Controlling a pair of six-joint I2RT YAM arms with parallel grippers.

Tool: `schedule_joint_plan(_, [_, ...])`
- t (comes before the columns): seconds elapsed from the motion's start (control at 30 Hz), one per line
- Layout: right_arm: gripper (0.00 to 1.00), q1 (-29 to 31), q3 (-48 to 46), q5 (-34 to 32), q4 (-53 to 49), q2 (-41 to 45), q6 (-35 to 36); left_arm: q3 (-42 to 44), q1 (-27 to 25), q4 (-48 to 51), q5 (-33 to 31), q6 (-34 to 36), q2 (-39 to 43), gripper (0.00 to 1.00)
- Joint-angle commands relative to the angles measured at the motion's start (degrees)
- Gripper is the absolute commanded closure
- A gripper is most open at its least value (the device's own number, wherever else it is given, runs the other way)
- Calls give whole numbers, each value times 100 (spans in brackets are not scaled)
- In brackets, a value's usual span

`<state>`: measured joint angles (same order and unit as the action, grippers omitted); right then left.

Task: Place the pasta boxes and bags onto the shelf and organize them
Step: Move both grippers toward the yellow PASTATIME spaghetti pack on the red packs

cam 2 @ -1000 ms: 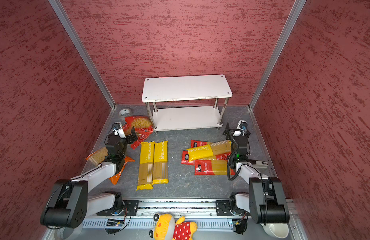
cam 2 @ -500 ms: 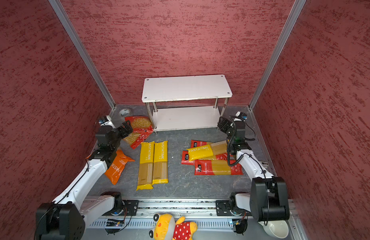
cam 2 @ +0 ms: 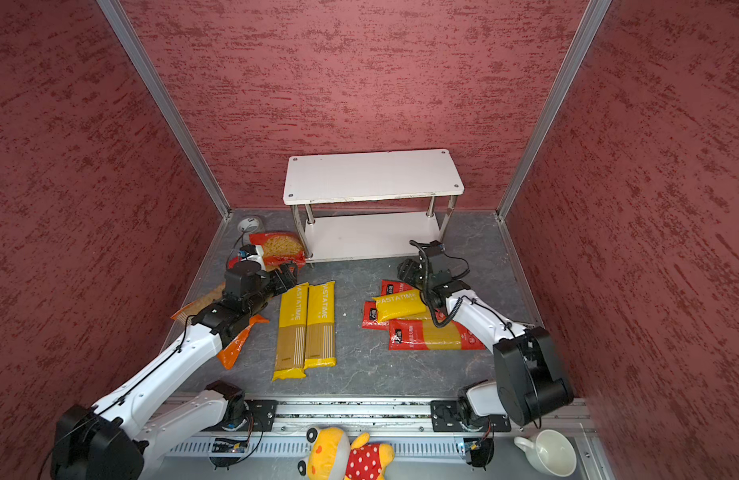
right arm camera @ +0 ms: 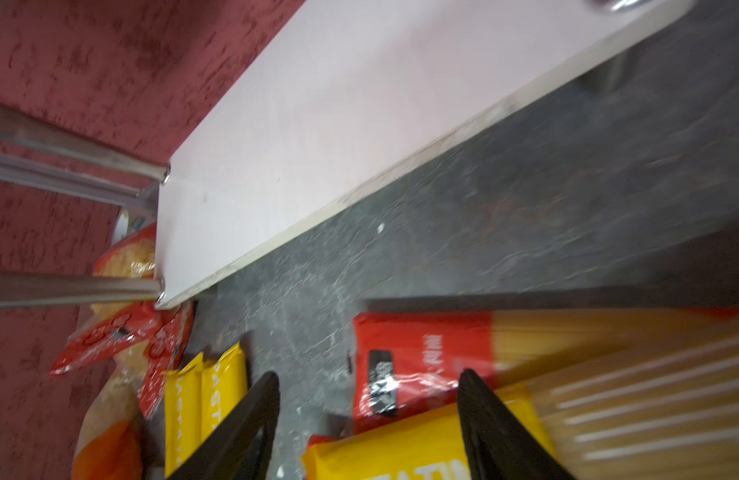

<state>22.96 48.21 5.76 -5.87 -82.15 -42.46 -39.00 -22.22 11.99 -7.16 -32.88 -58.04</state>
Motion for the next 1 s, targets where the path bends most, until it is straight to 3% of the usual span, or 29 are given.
schedule_joint_plan(0.0, [35, 692, 444, -84, -582, -475, -143, -116, -415, 669, -41, -239, -264, 18])
schedule_joint_plan(0.17, [40, 1386, 798, 84, -578, -1124, -222, 110, -1433, 717, -464, -657, -409, 20])
schedule_joint_plan(0.4, [43, 1162, 756, -40, -1250, -855, -243, 37, -2085, -375, 123, -169, -1146, 21])
schedule_joint_plan(0.63, [42, -253, 117, 636, -1694, 354, -585, -719, -2441, -1003, 715, 616, -2331, 21])
schedule_joint_plan(0.97, [38, -1810, -212, 786, -2911, 1548, -621, -1850, -2510, -1195, 1481, 1166, -3452, 20])
